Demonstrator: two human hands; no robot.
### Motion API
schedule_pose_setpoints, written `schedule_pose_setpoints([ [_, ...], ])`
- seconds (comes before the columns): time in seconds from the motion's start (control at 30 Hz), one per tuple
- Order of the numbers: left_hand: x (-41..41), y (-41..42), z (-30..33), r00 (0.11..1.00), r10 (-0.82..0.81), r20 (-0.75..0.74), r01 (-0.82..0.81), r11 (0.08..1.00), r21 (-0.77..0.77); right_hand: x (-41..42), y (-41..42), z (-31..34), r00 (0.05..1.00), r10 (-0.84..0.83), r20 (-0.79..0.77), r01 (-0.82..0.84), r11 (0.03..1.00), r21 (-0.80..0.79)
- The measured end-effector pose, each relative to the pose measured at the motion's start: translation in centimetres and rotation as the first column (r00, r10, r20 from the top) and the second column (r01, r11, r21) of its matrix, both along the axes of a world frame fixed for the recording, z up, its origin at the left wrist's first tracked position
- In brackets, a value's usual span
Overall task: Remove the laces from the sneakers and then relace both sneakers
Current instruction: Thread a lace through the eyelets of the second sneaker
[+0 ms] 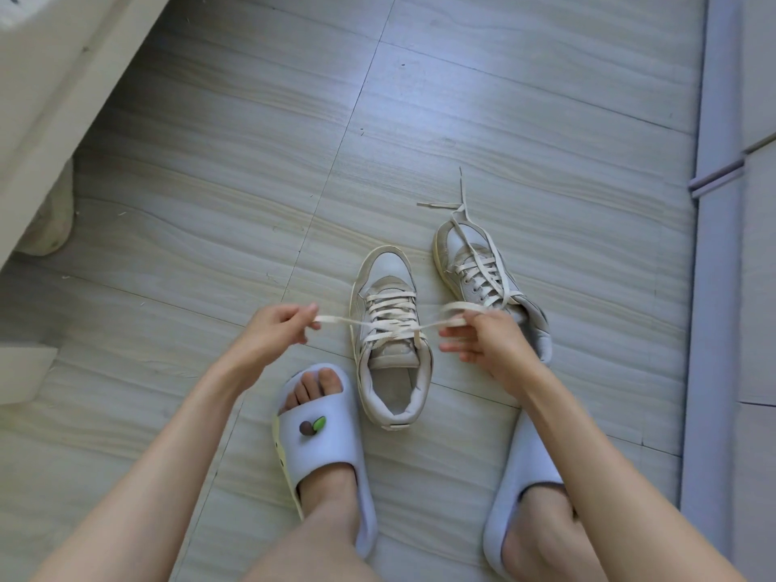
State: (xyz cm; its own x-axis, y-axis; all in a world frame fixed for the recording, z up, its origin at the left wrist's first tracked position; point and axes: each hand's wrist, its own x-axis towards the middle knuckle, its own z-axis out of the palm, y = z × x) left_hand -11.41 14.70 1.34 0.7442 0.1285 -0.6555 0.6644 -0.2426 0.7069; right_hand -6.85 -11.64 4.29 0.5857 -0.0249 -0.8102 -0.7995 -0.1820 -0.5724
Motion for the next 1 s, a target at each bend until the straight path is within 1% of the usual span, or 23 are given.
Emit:
schedule_pose_setpoints([
  [0.07,-1.7,1.5,-0.9,0.998,0.048,-0.043,-0.045,0.997,0.063,-0.2,-1.3,-0.3,0.993,-0.002,-0.116,-0.002,0.999,-0.037],
  [0.13,-3.2,2.5,-1.7,0.994,0.066,-0.089,-0.055,0.992,0.112,-0.3,-2.0,-0.5,0.983,-0.053,-0.177,0.043,0.997,-0.061],
  [0.2,-4.0,2.7,-2.3,0.991,0.001,-0.133,0.026,0.979,0.201,-0.1,-2.4,-0.5,0.969,-0.208,-0.132,0.202,0.977,-0.064],
  [0.23,-4.1,2.5,-2.6,0.99,-0.034,-0.134,0.068,0.964,0.257,0.1,-2.5,-0.6,0.955,-0.286,-0.073,0.281,0.957,-0.068],
  [0.27,-3.9,2.2,-2.7,0.991,-0.055,-0.122,0.091,0.946,0.313,0.2,-2.5,-0.6,0.95,-0.312,0.008,0.311,0.945,-0.102],
  [0.3,-3.6,1.7,-2.7,0.993,-0.065,-0.1,0.097,0.928,0.36,0.3,-2.5,-0.5,0.958,-0.27,0.095,0.283,0.942,-0.182],
  [0.33,-3.2,1.2,-2.6,0.995,-0.077,-0.068,0.097,0.913,0.397,0.3,-2.3,-0.6,0.967,-0.18,0.178,0.228,0.926,-0.301],
  [0.37,-2.7,0.5,-2.4,0.995,-0.101,-0.022,0.101,0.904,0.415,0.1,-2.1,-0.7,0.961,-0.062,0.27,0.178,0.885,-0.43],
  [0.4,-2.3,-0.3,-2.3,0.99,-0.139,0.037,0.111,0.905,0.41,-0.2,-1.6,-0.6,0.929,0.083,0.361,0.129,0.842,-0.524],
  [0.43,-2.0,-1.3,-2.0,0.977,-0.186,0.105,0.132,0.912,0.388,-0.6,-1.0,-0.5,0.866,0.232,0.444,0.066,0.826,-0.56],
  [0.47,-1.7,-2.3,-1.8,0.955,-0.242,0.169,0.169,0.918,0.358,-1.1,-0.4,-0.6,0.785,0.372,0.495,-0.037,0.826,-0.562],
  [0.5,-1.5,-3.3,-1.6,0.928,-0.304,0.217,0.221,0.915,0.337,-1.6,0.2,-0.9,0.703,0.497,0.508,-0.173,0.812,-0.557],
  [0.57,-1.4,-4.8,-1.7,0.875,-0.405,0.265,0.312,0.891,0.33,-2.5,1.0,-1.8,0.592,0.679,0.435,-0.431,0.722,-0.542],
  [0.6,-1.4,-5.4,-1.9,0.862,-0.421,0.281,0.322,0.884,0.338,-2.8,1.1,-2.2,0.569,0.726,0.387,-0.508,0.68,-0.529],
  [0.67,-1.3,-5.8,-1.9,0.878,-0.387,0.28,0.291,0.898,0.33,-3.2,1.0,-2.7,0.58,0.751,0.314,-0.566,0.649,-0.507],
  [0.73,-1.1,-5.7,-1.7,0.914,-0.335,0.23,0.262,0.918,0.297,-3.2,0.6,-2.7,0.625,0.715,0.313,-0.55,0.688,-0.474],
  [0.8,-0.8,-5.4,-1.4,0.93,-0.335,0.153,0.279,0.912,0.301,-3.0,0.2,-2.3,0.673,0.655,0.344,-0.512,0.748,-0.422],
  [0.83,-0.6,-5.2,-1.4,0.944,-0.317,0.092,0.281,0.919,0.277,-2.7,-0.1,-2.1,0.693,0.637,0.339,-0.51,0.764,-0.395],
  [0.87,-0.4,-4.8,-1.2,0.959,-0.283,0.004,0.277,0.939,0.204,-2.3,-0.3,-1.7,0.709,0.634,0.309,-0.527,0.768,-0.364],
  [0.9,-0.2,-4.3,-1.0,0.959,-0.265,-0.104,0.275,0.957,0.091,-1.8,-0.5,-1.2,0.71,0.655,0.259,-0.566,0.749,-0.344],
  [0.93,0.0,-3.7,-0.8,0.934,-0.294,-0.203,0.293,0.955,-0.036,-1.3,-0.8,-0.7,0.68,0.707,0.196,-0.626,0.698,-0.347],
  [0.97,0.2,-3.1,-0.5,0.895,-0.363,-0.26,0.332,0.93,-0.158,-0.9,-0.9,-0.2,0.62,0.775,0.123,-0.695,0.614,-0.374],
  [1.0,0.3,-2.6,-0.2,0.856,-0.441,-0.27,0.375,0.889,-0.262,-0.5,-1.0,0.0,0.545,0.837,0.049,-0.751,0.513,-0.415],
])
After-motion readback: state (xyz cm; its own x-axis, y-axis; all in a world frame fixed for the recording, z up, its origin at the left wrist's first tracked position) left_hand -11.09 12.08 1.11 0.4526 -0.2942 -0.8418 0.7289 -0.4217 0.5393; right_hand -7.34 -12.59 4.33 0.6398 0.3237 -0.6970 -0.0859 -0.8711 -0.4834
